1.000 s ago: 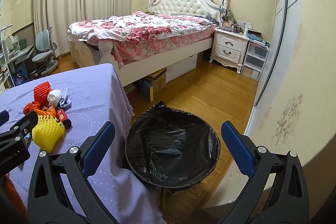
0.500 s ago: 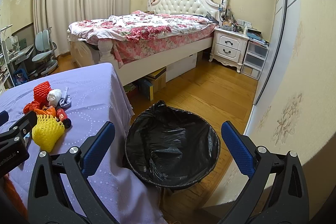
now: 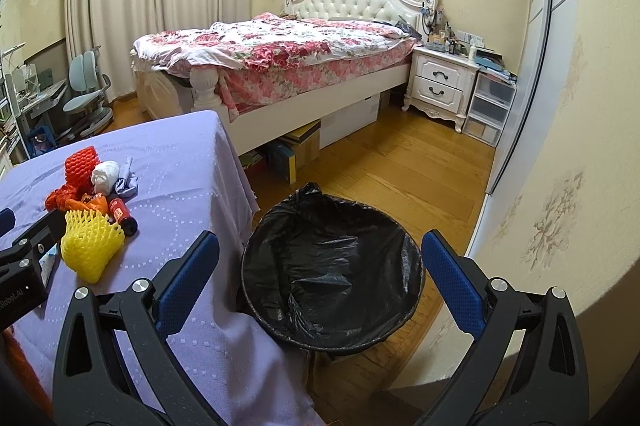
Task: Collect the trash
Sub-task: 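Grasp the white milk-powder packet with the left tool while the right tool grasps the yellow foam net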
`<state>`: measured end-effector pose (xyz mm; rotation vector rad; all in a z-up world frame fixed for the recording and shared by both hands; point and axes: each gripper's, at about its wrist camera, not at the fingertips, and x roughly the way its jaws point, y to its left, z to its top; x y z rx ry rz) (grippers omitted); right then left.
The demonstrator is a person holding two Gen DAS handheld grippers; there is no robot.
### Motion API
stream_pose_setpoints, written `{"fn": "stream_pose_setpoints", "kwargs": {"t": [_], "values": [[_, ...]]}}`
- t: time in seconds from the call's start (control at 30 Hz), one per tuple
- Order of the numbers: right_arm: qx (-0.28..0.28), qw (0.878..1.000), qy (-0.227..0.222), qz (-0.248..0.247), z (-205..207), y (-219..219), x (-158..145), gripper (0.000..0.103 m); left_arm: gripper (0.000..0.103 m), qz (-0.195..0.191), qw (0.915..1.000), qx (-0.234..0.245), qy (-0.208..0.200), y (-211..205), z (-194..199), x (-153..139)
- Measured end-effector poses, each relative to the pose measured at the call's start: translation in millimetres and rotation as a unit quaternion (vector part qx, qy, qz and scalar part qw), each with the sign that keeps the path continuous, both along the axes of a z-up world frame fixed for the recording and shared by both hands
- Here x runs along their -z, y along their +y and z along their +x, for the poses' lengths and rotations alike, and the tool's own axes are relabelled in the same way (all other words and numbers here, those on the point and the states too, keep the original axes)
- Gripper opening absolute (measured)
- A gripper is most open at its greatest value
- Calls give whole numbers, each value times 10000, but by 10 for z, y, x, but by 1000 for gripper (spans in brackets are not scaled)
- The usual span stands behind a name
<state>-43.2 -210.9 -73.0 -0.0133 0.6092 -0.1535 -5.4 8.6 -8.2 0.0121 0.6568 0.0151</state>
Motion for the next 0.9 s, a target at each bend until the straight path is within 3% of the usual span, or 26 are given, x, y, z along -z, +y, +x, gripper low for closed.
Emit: {"fn": "stream_pose_setpoints", "kwargs": {"t": [0.17,0.33,0.57,0.8,0.9], "values": [[-117,9999,82,16,9,126,38,96,93,28,9998,-157,124,242,-35,74],[-358,9991,204,56,43,292,46,85,89,105,9991,-360,193,508,-109,120],[-724,9966,383,112,64,543,110,77,88,161,9971,-653,360,843,-195,206],[-1073,9925,569,101,105,820,184,77,82,184,9946,-762,686,1020,-152,398],[-1185,9910,612,63,122,910,204,77,75,74,9938,-704,858,1058,-104,463]]}}
